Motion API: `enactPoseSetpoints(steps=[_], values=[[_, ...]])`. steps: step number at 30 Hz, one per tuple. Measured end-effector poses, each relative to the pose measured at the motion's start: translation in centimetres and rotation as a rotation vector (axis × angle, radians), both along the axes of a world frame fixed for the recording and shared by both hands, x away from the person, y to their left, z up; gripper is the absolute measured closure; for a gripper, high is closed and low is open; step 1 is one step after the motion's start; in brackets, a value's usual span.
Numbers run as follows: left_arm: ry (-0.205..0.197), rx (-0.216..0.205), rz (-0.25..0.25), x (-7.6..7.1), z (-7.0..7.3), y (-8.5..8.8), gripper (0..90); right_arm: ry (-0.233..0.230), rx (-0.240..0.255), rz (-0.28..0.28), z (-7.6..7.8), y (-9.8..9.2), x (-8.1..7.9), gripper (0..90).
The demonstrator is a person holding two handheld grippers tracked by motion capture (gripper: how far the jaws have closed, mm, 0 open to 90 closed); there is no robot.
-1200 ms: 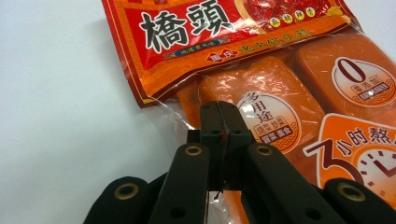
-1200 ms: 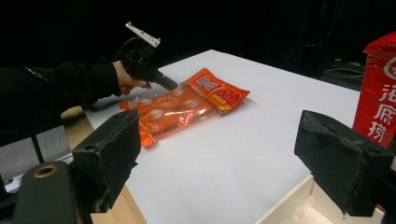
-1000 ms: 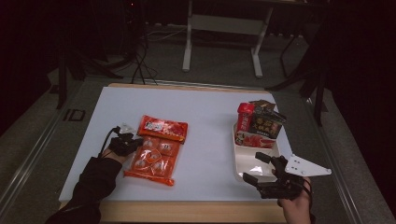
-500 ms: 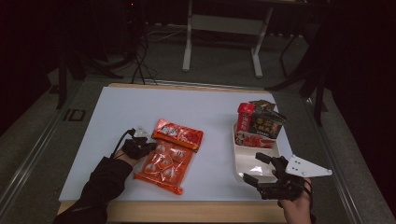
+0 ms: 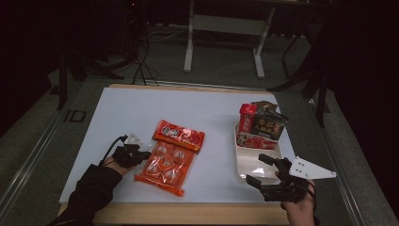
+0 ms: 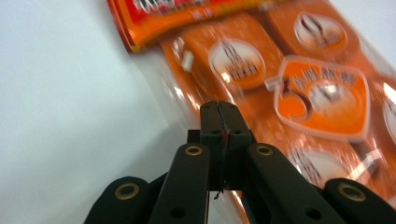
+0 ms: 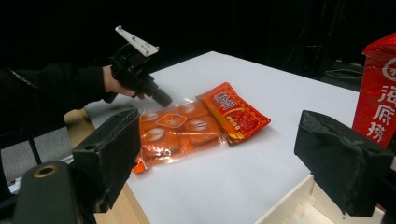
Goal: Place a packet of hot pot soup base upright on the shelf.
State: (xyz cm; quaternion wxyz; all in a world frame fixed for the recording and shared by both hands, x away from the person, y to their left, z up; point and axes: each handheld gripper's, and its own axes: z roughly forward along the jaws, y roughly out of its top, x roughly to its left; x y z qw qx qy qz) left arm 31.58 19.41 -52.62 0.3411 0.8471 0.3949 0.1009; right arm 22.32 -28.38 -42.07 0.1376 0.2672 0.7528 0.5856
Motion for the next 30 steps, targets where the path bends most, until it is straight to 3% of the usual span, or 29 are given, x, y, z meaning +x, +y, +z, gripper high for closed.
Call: enactPoseSetpoints(steps=[3, 5, 9, 16, 17, 21, 30], values=[[0.015, 0.019, -0.006, -0.3, -0.3, 0.0, 90.0, 0.003, 0.001, 0.002, 0.0, 0.0, 0.0, 14.4], [0.025, -0.007, 0.001, -0.5, -0.6, 0.1, 90.0, 0.005, -0.001, 0.002, 0.0, 0.1, 0.0, 14.4], [0.02, 0.01, 0.008, -0.8, -0.5, -0.5, 90.0, 0.009, -0.002, 0.004, -0.1, 0.2, 0.0, 14.4], [0.033, -0.005, -0.001, -1.1, -0.5, -1.0, 90.0, 0.012, -0.006, 0.007, -0.2, 0.3, 0.1, 14.4], [0.053, -0.034, -0.041, -1.3, -0.5, -1.8, 90.0, 0.014, -0.005, 0.009, -0.2, 0.3, 0.2, 14.4], [0.06, -0.037, -0.075, -1.6, -0.5, -3.1, 90.0, 0.01, -0.004, 0.009, -0.1, 0.3, 0.1, 14.4], [0.082, -0.077, -0.101, -1.8, -0.6, -4.4, 90.0, 0.014, -0.005, 0.013, -0.2, 0.4, 0.1, 14.4]])
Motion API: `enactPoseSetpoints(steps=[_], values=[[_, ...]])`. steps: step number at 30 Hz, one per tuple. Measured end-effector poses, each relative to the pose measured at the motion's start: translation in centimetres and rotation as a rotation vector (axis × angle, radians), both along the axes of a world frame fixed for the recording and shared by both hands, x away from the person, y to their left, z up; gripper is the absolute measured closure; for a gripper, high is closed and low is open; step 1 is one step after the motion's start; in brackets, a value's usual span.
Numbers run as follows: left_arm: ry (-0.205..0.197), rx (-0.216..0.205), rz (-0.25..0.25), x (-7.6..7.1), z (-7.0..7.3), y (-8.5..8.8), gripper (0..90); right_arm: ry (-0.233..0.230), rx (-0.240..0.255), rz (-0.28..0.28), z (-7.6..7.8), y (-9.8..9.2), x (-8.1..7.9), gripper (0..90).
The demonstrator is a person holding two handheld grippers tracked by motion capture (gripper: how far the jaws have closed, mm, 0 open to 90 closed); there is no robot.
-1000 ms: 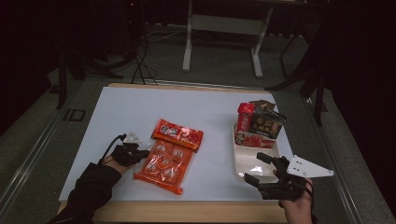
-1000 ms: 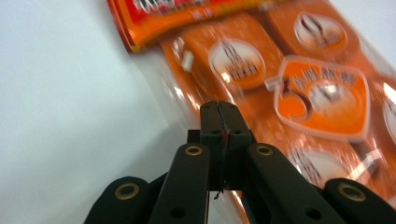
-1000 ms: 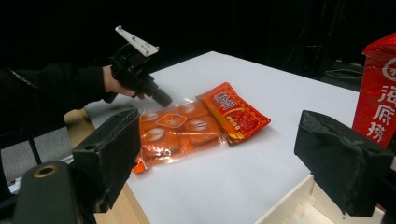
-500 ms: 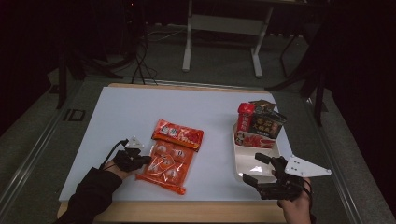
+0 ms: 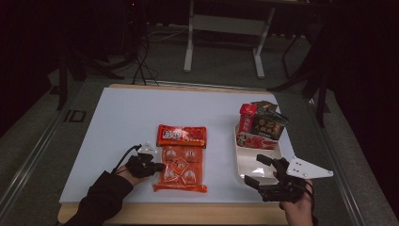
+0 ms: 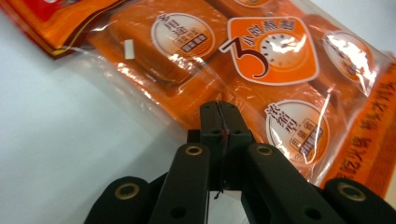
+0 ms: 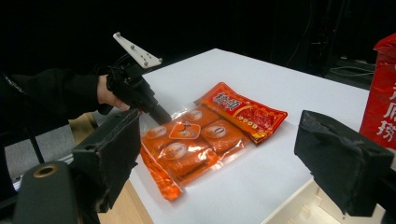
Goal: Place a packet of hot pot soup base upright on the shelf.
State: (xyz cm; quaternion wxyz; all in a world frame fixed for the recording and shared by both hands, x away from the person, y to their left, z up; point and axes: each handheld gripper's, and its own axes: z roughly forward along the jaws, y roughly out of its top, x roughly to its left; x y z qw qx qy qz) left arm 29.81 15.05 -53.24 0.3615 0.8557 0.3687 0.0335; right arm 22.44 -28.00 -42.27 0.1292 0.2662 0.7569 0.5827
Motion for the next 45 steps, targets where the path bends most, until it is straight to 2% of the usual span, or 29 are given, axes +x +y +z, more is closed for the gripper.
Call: enactPoseSetpoints(steps=[5, 9, 13, 15, 18, 22, 31, 39, 41, 44, 45], values=[[0.003, -0.021, -0.011, 0.2, 0.0, -0.3, 90.0, 0.0, -0.001, 0.001, 0.0, 0.0, 0.0, 14.4], [-0.064, -0.027, 0.024, 0.6, 0.2, 0.1, 89.3, -0.003, 0.0, -0.001, 0.0, -0.2, -0.1, 14.4], [-0.088, 0.005, 0.076, 1.7, 0.3, 0.2, 89.1, -0.003, 0.004, -0.005, 0.0, -0.3, -0.1, 14.4], [-0.082, 0.008, 0.096, 2.2, 0.2, 0.1, 89.1, -0.005, 0.002, -0.007, 0.0, -0.3, -0.1, 14.4], [-0.082, 0.018, 0.097, 2.7, -0.3, -0.3, 89.2, -0.004, 0.003, -0.008, 0.0, -0.4, -0.1, 14.4], [-0.079, 0.01, 0.105, 3.0, -0.3, -0.6, 89.7, -0.002, 0.005, -0.009, 0.0, -0.5, -0.1, 14.4], [-0.083, 0.025, 0.074, 3.1, -0.1, -1.6, 90.0, -0.005, 0.0, -0.006, 0.0, -0.4, -0.2, 14.4], [-0.09, 0.022, 0.032, 3.3, -0.1, -3.9, 90.0, -0.007, -0.002, -0.007, 0.0, -0.5, -0.3, 14.4], [-0.087, 0.026, 0.025, 3.4, -0.1, -4.0, 90.0, -0.005, 0.0, -0.008, 0.0, -0.5, -0.2, 14.4], [-0.074, 0.002, 0.022, 3.3, 0.0, -3.7, 89.5, -0.005, 0.001, -0.01, -0.1, -0.6, -0.2, 14.4], [-0.057, 0.004, 0.014, 3.2, 0.1, -3.6, 88.6, -0.006, 0.001, -0.011, 0.0, -0.6, -0.2, 14.4]])
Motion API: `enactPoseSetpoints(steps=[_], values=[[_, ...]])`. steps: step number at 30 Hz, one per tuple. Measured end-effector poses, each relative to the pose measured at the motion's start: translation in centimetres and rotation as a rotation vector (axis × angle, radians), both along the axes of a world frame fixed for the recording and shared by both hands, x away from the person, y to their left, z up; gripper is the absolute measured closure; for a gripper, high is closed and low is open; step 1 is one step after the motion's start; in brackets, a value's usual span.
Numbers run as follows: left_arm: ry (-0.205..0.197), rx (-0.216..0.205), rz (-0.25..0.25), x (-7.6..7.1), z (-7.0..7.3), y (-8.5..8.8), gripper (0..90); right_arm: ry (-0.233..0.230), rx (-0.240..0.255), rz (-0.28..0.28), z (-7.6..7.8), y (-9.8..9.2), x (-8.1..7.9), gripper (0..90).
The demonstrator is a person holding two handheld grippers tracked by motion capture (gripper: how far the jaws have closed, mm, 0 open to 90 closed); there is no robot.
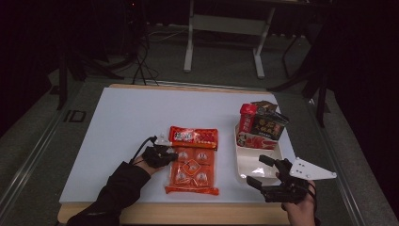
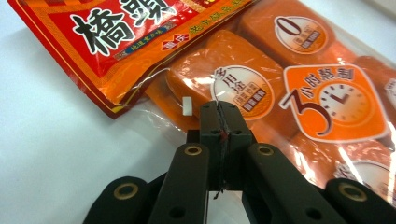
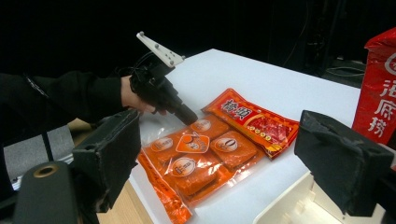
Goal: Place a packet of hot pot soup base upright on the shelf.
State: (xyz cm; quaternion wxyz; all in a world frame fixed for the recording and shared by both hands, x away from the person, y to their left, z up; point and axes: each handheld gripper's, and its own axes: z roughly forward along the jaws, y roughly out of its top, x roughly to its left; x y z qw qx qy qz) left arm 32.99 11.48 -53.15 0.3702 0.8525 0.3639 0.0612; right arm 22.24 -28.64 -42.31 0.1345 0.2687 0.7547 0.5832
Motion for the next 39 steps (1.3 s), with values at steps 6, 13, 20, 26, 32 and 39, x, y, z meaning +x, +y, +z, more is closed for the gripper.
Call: enactPoseSetpoints(steps=[6, 13, 20, 26, 32, 39], values=[[0.034, 0.011, -0.038, -1.5, 0.2, 0.2, 85.1, 0.003, 0.0, -0.001, 0.0, 0.0, 0.0, 14.4], [0.05, 0.003, -0.058, -2.1, -0.1, 0.0, 89.8, 0.005, -0.008, 0.003, 0.0, 0.3, 0.0, 14.4], [0.035, 0.005, -0.068, -2.1, -0.1, -0.9, 89.8, 0.004, -0.01, 0.009, 0.0, 0.5, 0.0, 14.4], [-0.025, -0.105, -0.001, -1.3, 0.1, 0.6, 82.4, 0.004, -0.009, 0.005, -0.1, 0.3, 0.0, 14.4], [-0.077, -0.14, 0.026, -1.1, 1.0, 1.5, 68.7, 0.003, -0.009, 0.0, -0.1, 0.1, 0.1, 14.4], [-0.008, -0.157, 0.065, -0.5, 1.6, 2.3, 46.9, -0.004, -0.017, -0.004, 0.0, 0.2, -0.1, 14.4]])
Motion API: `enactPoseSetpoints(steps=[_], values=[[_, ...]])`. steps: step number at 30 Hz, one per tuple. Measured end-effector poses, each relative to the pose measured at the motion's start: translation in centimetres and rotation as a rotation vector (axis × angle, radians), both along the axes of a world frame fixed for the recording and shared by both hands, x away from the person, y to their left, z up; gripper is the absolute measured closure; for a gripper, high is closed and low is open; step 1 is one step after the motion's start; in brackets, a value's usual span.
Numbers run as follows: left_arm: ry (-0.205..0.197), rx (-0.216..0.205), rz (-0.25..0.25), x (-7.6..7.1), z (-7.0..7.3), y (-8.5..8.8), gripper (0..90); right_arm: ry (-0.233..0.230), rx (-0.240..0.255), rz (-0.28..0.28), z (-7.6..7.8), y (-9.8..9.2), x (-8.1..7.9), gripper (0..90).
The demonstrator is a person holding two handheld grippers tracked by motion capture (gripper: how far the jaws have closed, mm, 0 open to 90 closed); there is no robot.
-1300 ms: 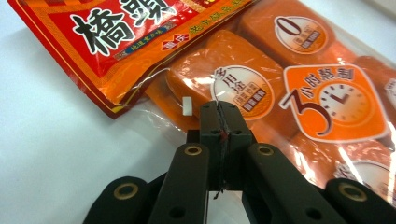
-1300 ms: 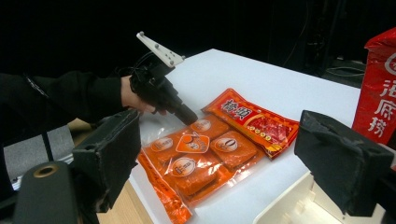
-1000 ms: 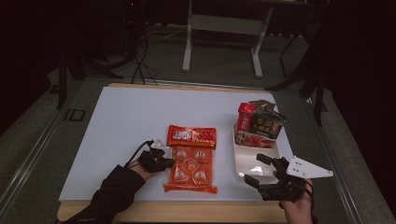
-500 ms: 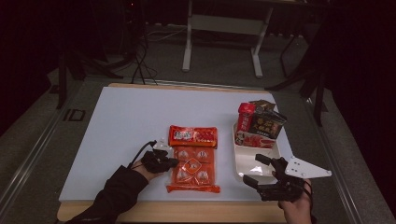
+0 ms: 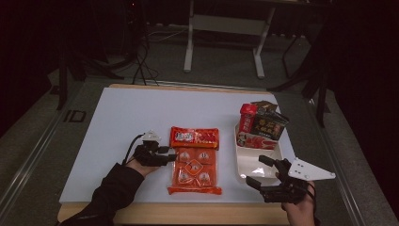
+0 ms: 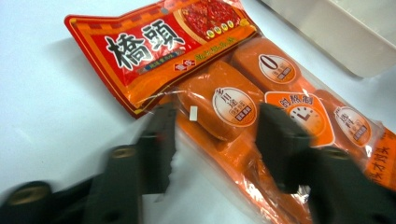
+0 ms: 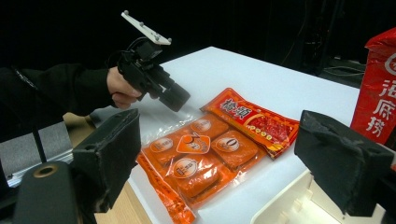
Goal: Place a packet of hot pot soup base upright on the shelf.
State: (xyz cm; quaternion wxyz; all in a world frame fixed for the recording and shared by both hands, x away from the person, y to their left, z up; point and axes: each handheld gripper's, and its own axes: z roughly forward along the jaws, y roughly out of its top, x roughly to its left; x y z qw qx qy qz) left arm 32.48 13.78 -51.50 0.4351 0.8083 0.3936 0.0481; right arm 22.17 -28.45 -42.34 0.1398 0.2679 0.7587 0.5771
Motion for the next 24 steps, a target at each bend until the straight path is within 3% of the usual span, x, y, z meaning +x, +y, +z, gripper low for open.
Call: enactPoseSetpoints(steps=[2, 12, 17, 24], values=[[0.0, 0.014, 0.001, 0.1, 0.2, 0.1, 40.0, -0.006, -0.001, -0.001, 0.0, 0.0, 0.0, 14.4], [-0.006, 0.051, 0.039, 1.3, 0.6, 0.4, 32.0, -0.027, 0.008, -0.005, 0.1, 0.0, -0.2, 14.2], [0.0, 0.051, 0.084, 2.5, 0.3, 1.0, 29.9, -0.033, 0.01, -0.014, 0.0, 0.0, -0.2, 14.1], [0.022, 0.036, 0.108, 4.1, -0.3, 1.6, 28.7, -0.028, -0.013, -0.006, -0.4, 0.5, -0.2, 14.0]])
